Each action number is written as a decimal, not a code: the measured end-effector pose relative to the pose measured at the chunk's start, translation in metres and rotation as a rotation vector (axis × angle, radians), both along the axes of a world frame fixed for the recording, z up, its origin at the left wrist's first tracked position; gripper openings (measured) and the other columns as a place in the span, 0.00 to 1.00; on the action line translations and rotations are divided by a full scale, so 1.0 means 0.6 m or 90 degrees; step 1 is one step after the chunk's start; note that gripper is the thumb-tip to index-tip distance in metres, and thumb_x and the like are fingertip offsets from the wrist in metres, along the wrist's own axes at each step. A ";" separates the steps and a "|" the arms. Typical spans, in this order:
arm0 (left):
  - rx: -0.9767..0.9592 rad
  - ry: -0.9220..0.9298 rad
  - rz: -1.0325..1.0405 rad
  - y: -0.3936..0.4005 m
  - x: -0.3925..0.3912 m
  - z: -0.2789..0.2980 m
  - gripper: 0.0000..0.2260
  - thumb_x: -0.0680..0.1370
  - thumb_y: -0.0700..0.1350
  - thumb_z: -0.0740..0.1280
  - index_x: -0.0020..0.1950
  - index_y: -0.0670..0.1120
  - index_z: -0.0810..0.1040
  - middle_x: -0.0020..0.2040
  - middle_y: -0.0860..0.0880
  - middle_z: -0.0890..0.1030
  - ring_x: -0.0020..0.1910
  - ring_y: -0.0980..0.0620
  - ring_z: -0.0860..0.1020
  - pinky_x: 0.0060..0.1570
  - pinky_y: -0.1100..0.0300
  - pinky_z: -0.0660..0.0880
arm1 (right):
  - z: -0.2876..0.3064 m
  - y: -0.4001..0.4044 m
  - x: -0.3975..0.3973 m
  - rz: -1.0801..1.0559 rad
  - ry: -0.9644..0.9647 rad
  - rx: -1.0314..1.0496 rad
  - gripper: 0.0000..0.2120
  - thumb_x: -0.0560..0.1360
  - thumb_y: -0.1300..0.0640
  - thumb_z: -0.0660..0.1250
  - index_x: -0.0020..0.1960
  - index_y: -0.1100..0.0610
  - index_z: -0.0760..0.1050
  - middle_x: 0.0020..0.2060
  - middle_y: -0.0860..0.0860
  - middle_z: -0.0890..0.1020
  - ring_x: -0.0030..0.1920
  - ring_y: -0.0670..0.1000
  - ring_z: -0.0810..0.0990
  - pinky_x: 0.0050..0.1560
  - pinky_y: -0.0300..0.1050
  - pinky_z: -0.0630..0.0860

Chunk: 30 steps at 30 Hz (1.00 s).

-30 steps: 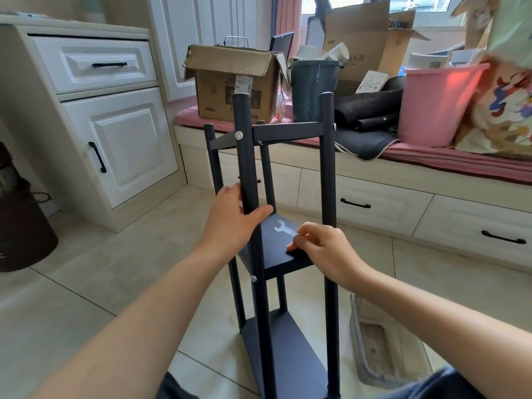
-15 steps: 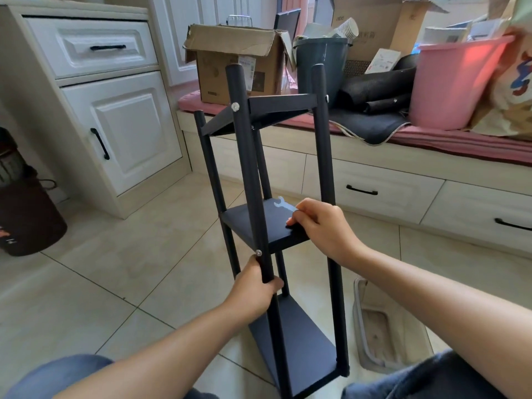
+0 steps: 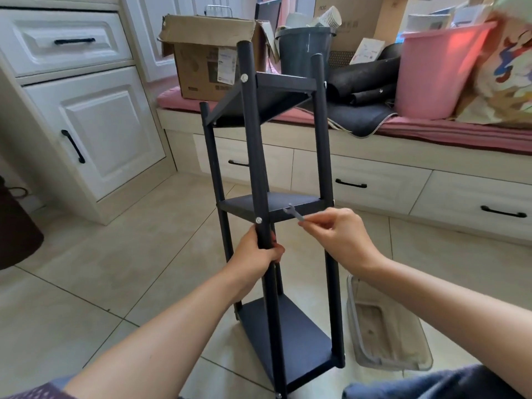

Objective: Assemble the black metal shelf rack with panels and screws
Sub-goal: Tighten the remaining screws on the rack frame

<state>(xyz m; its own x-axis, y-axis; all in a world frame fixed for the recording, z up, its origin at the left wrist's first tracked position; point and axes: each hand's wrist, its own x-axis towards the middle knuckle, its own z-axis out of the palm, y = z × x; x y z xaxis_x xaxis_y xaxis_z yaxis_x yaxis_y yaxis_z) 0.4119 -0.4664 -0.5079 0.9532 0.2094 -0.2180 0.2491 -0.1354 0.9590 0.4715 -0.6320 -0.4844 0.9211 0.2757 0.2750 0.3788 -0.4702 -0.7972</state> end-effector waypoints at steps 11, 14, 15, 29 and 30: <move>0.160 -0.054 -0.101 -0.026 0.015 -0.015 0.05 0.83 0.45 0.63 0.56 0.50 0.67 0.44 0.49 0.78 0.41 0.56 0.80 0.44 0.65 0.77 | -0.039 -0.044 0.000 0.066 0.062 -0.253 0.09 0.77 0.60 0.68 0.42 0.57 0.86 0.32 0.45 0.84 0.34 0.39 0.80 0.35 0.26 0.71; 0.204 -0.038 -0.148 -0.029 0.021 -0.009 0.09 0.84 0.46 0.62 0.62 0.50 0.64 0.46 0.47 0.81 0.44 0.54 0.83 0.42 0.68 0.77 | -0.036 -0.040 0.014 0.058 0.097 -0.228 0.09 0.77 0.58 0.68 0.43 0.55 0.86 0.32 0.43 0.84 0.35 0.36 0.79 0.37 0.25 0.70; 0.198 -0.037 -0.151 -0.031 0.025 -0.007 0.10 0.84 0.46 0.62 0.63 0.50 0.64 0.46 0.47 0.81 0.43 0.55 0.83 0.39 0.70 0.77 | -0.034 -0.037 0.017 0.055 0.106 -0.217 0.09 0.77 0.57 0.68 0.42 0.54 0.86 0.32 0.42 0.83 0.34 0.33 0.78 0.38 0.25 0.68; 0.005 -0.099 0.072 -0.001 0.115 -0.016 0.24 0.81 0.66 0.52 0.43 0.47 0.72 0.31 0.51 0.72 0.28 0.57 0.71 0.30 0.66 0.73 | -0.074 0.003 0.023 -0.065 0.160 0.047 0.09 0.78 0.57 0.68 0.42 0.55 0.85 0.32 0.43 0.83 0.37 0.38 0.80 0.40 0.30 0.75; -0.001 -0.100 0.093 -0.002 0.116 -0.019 0.26 0.81 0.67 0.51 0.42 0.46 0.73 0.30 0.51 0.72 0.27 0.58 0.70 0.28 0.67 0.72 | -0.074 0.013 0.027 -0.070 0.154 0.066 0.10 0.78 0.57 0.68 0.41 0.55 0.85 0.31 0.41 0.82 0.35 0.35 0.79 0.37 0.27 0.72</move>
<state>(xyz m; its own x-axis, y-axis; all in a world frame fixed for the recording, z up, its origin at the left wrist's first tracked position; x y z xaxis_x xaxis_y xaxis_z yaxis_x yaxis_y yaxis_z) 0.4813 -0.4674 -0.5192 0.9348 0.3482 -0.0696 0.1135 -0.1073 0.9877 0.4877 -0.6242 -0.5291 0.9861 0.1530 0.0648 0.1228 -0.4084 -0.9045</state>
